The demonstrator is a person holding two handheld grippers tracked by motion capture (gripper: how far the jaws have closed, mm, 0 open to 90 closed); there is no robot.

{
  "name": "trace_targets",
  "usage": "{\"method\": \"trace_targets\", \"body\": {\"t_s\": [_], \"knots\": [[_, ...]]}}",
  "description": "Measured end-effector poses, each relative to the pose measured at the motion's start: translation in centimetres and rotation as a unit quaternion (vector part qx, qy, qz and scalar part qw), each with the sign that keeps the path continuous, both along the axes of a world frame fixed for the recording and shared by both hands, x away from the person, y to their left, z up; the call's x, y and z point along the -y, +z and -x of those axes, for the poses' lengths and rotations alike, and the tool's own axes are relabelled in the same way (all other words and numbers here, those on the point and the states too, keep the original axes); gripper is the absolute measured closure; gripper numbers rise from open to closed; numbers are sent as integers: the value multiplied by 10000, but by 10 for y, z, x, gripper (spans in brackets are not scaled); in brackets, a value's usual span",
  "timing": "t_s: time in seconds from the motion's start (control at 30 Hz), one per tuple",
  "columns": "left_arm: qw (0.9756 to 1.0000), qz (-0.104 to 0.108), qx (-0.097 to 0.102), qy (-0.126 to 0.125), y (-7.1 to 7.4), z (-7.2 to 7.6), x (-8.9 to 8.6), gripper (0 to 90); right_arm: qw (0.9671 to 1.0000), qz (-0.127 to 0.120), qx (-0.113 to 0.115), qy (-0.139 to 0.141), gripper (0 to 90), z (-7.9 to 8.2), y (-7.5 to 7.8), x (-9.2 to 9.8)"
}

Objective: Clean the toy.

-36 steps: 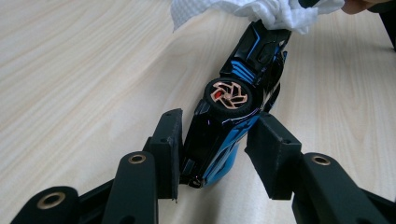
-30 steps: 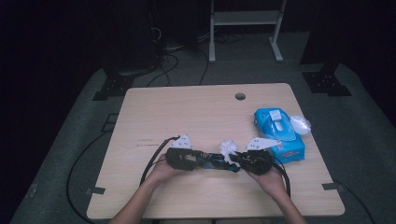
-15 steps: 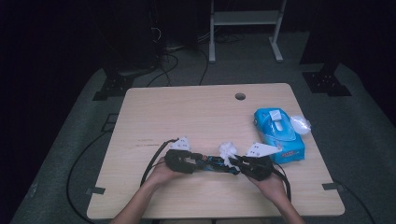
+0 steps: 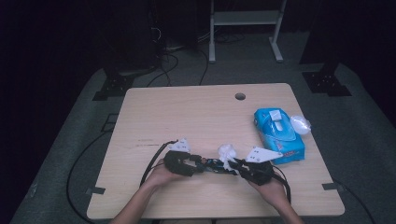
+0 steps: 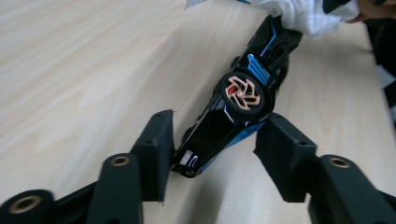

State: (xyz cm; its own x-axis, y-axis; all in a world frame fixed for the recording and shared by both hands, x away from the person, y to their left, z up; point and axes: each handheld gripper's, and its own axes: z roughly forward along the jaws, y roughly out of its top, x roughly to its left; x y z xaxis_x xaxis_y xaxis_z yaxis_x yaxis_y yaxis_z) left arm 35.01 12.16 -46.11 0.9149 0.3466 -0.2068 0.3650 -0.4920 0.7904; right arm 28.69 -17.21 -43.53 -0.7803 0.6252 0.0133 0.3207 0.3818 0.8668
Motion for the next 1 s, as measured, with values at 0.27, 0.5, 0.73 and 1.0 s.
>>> {"method": "trace_targets", "body": {"t_s": [0.27, 0.5, 0.73, 1.0], "knots": [[9998, -85, -132, -114, 0, 5, -1, 366, 9999, -30, -48, 135, 823, 13, 0, 0], [9995, -239, 74, -203, -1, 12, 0, 300, 9996, -71, -148, 244, 820, 22, -2, 0], [9973, -634, 161, -347, -7, 16, 2, 254, 9987, 58, -408, 284, 816, 24, -11, 0], [9951, -799, 353, -454, -10, 17, 6, 221, 9980, 101, -550, 310, 816, 16, -12, 1]]}}
